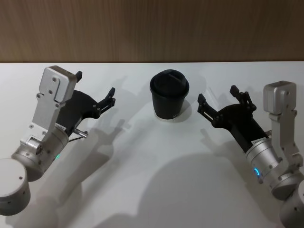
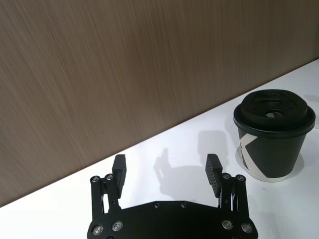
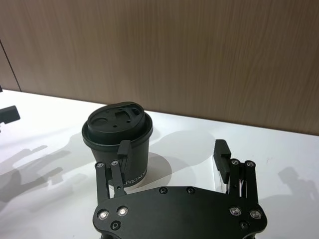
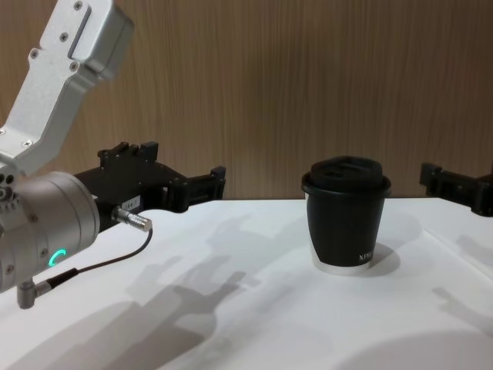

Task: Pick up the straw with one hand, pass it to the other hand, and insert it into the cup.

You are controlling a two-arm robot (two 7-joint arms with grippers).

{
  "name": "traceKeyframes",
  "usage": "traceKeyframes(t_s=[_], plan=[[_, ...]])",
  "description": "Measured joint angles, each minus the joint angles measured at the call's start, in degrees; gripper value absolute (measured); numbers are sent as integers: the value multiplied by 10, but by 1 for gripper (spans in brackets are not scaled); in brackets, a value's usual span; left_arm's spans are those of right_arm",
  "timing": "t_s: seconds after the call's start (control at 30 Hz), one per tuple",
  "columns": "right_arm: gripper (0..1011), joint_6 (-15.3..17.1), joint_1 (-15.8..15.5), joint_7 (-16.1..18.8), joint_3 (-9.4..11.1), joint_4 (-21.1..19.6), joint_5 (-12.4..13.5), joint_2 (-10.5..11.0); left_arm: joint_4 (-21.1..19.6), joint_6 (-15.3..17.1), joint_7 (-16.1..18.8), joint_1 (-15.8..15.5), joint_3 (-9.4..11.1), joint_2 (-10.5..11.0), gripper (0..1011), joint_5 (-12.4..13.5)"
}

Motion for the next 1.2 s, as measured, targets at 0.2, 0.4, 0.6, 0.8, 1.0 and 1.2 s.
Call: traceKeyframes(t_s=[0.2,0.4,0.6,0.8,1.0,1.2], plan=[[1001,0,0,0,0,0,0,0,0,0,0,0,0,0,1000,0],[1001,0,0,0,0,0,0,0,0,0,0,0,0,0,1000,0],[1001,0,0,0,0,0,0,0,0,0,0,0,0,0,1000,0],[1001,8,-2,3,3,-1,-1,3,0,0,0,0,0,0,1000,0],[1001,25,-5,6,6,-5,-2,10,0,0,0,0,0,0,1000,0],[1001,46,-9,14,11,-10,-3,20,0,0,0,0,0,0,1000,0]])
